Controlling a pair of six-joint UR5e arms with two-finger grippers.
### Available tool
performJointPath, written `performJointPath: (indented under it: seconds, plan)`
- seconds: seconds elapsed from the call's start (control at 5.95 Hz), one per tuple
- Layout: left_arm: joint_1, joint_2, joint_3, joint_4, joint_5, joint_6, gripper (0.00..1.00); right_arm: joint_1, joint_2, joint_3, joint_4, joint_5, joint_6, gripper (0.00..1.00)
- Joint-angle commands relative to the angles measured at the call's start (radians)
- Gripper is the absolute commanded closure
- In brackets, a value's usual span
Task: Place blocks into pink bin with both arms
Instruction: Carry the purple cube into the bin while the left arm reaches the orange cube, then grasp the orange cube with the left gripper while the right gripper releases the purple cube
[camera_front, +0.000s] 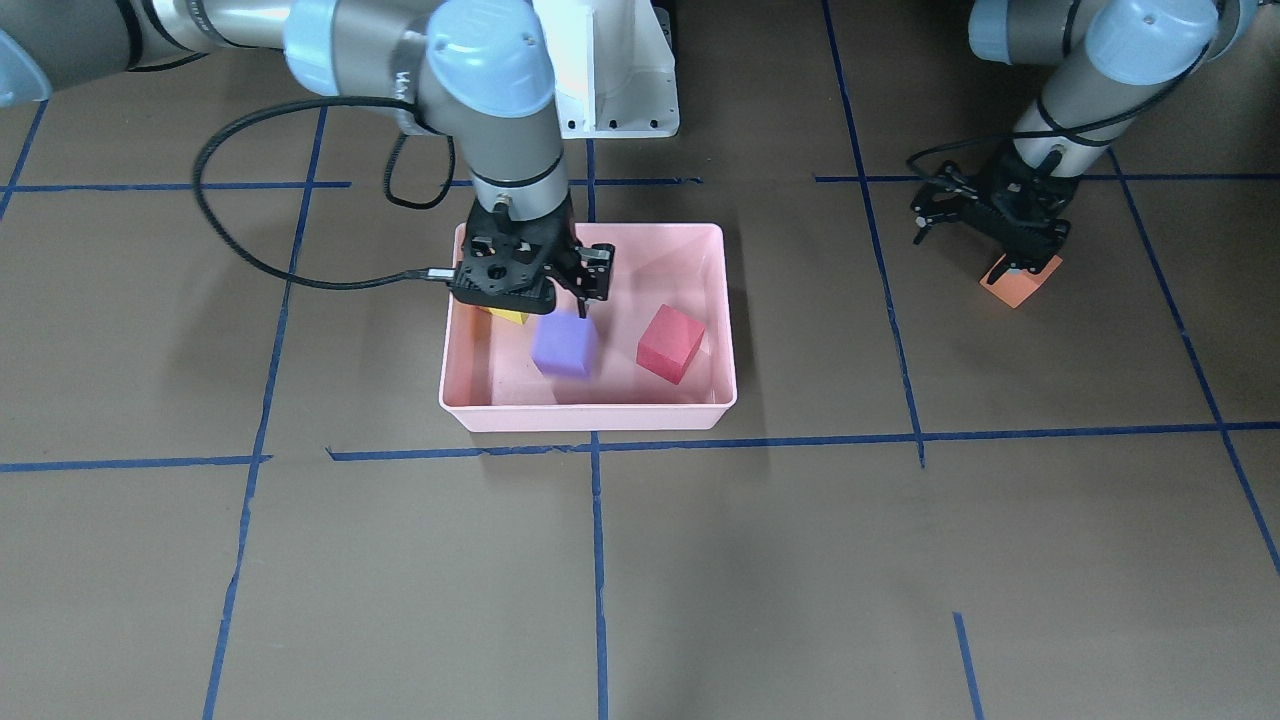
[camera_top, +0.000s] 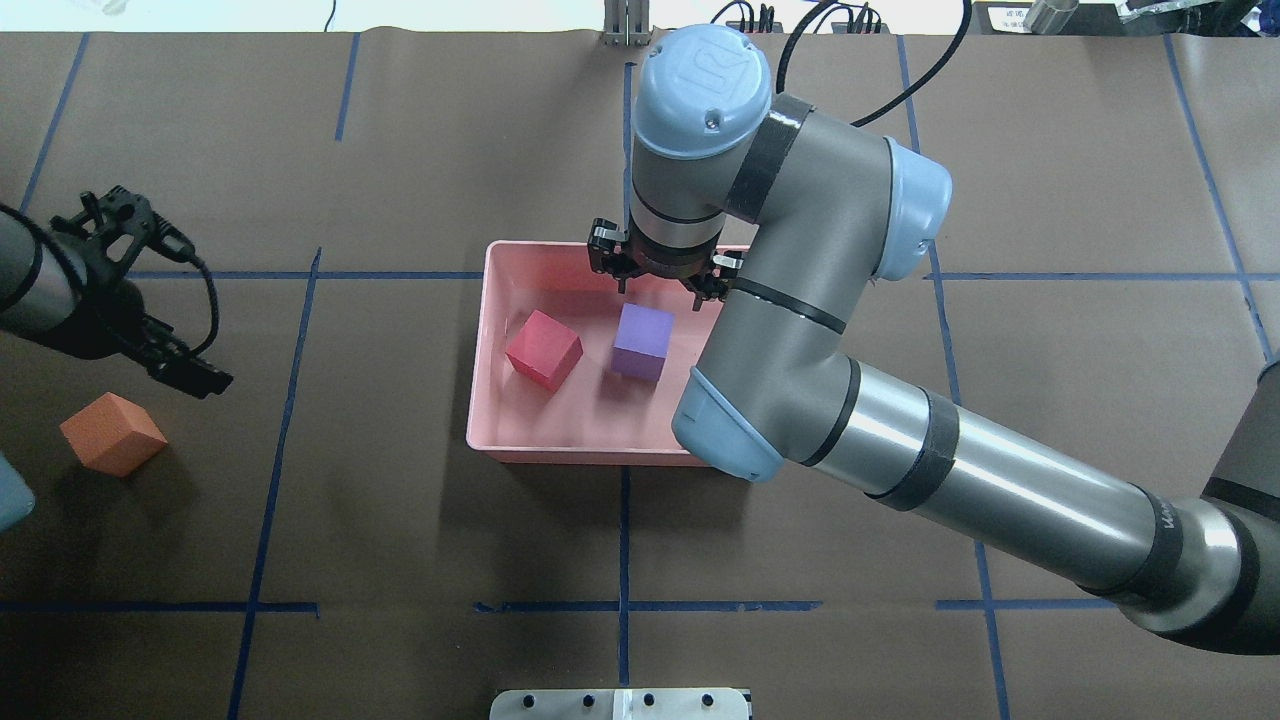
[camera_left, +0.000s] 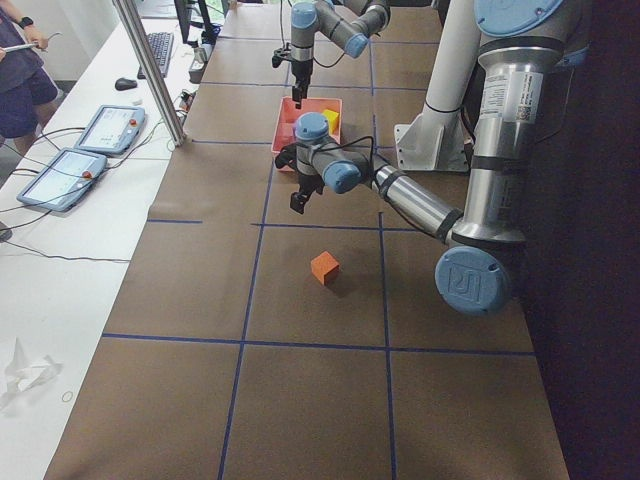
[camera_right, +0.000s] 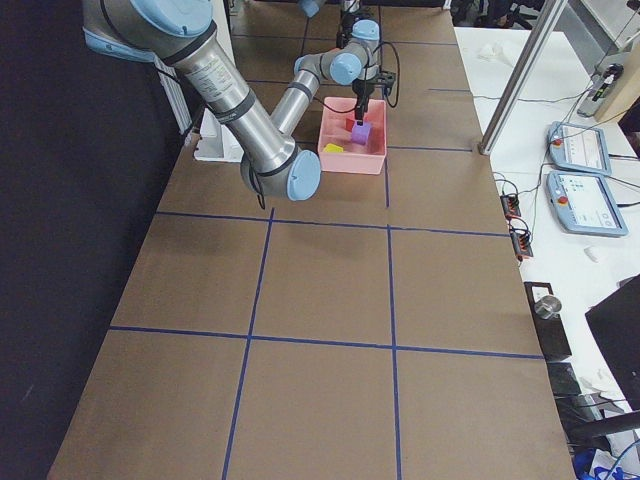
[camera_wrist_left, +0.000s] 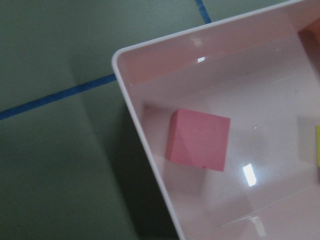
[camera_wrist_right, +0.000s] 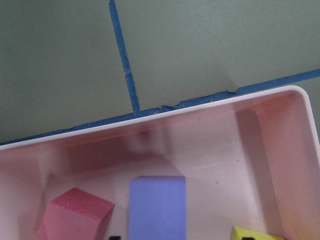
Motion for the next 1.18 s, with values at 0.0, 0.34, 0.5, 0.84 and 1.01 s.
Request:
performJointPath:
  seconds: [0.0, 0.34, 0.5, 0.84, 1.01]
  plan:
    - [-0.004, 0.147, 0.012, -0.096, -0.001, 0.196, 0.0, -0.009, 0.0, -0.006, 0.0, -0.018, -0.008, 0.0]
    - [-0.003, 0.192, 0.116, -0.258, 0.001, 0.2, 0.0, -0.009, -0.07, 0.054, 0.0, -0.018, -0.011, 0.0]
    - [-0.003, 0.191, 0.182, -0.364, -0.001, 0.095, 0.0, -0.006, -0.107, 0.106, 0.0, -0.016, -0.047, 0.0]
    - [0.001, 0.189, 0.202, -0.38, -0.001, 0.065, 0.0, -0.006, -0.115, 0.108, 0.0, -0.015, -0.048, 0.0]
    - [0.005, 0.188, 0.213, -0.38, -0.001, 0.05, 0.0, -0.006, -0.126, 0.114, 0.0, -0.015, -0.048, 0.0]
